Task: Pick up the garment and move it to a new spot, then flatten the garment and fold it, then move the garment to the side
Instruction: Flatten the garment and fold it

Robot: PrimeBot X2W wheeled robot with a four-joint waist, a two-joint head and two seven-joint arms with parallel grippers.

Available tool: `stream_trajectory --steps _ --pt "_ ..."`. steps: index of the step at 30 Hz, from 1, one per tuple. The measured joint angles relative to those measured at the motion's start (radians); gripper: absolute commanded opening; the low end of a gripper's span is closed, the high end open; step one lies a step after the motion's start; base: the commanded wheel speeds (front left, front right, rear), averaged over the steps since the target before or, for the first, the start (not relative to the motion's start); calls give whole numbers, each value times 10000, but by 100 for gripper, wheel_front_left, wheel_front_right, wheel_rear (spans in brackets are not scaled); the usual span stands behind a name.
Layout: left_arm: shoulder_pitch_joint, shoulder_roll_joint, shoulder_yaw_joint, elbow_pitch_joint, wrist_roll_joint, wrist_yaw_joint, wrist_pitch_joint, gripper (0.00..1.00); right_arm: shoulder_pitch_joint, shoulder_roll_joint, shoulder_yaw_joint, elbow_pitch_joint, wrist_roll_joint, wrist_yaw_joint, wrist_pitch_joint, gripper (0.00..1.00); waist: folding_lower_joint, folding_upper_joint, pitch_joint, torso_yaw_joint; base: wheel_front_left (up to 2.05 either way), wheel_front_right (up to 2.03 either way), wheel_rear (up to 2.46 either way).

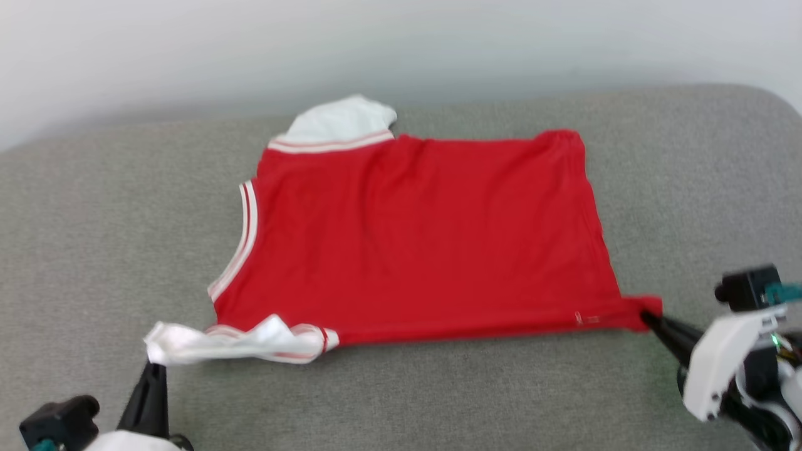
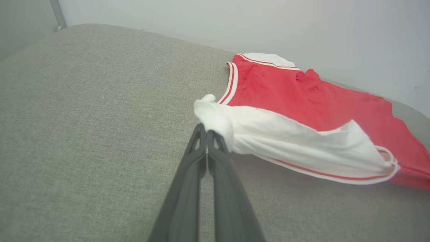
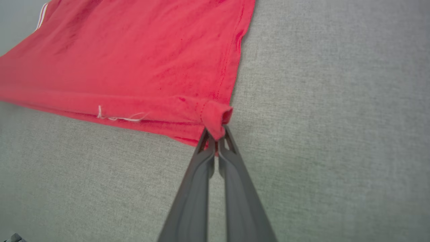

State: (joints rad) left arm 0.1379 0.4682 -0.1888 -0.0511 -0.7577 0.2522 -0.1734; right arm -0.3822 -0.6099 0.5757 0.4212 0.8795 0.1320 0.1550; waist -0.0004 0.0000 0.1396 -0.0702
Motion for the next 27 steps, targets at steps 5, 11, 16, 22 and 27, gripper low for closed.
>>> stream_trajectory --steps 5,11,16,22,27 --pt "859 174 -19 -1005 -138 332 487 0 1621 73 -1129 -811 -378 0 633 0 1 0 -504 187 0 0 0" --pt "1592 291 10 -2019 -240 740 886 0 3093 625 -2819 -2169 -1183 -2 1620 0 1 0 -929 294 0 0 0" --pt "1167 387 -121 -2174 -203 729 1145 0 3030 1131 -3933 -2911 -1969 -2 2644 0 1 0 -784 205 0 0 0" --pt "-860 332 -508 -1193 -140 198 1513 0 1964 1758 -4288 -2842 -2621 -6 3568 0 3 0 -160 218 0 0 0" --pt "-2482 138 -725 240 -224 -362 1618 0 751 2144 -3946 -2174 -2855 -6 3787 0 5 0 519 174 0 0 0"
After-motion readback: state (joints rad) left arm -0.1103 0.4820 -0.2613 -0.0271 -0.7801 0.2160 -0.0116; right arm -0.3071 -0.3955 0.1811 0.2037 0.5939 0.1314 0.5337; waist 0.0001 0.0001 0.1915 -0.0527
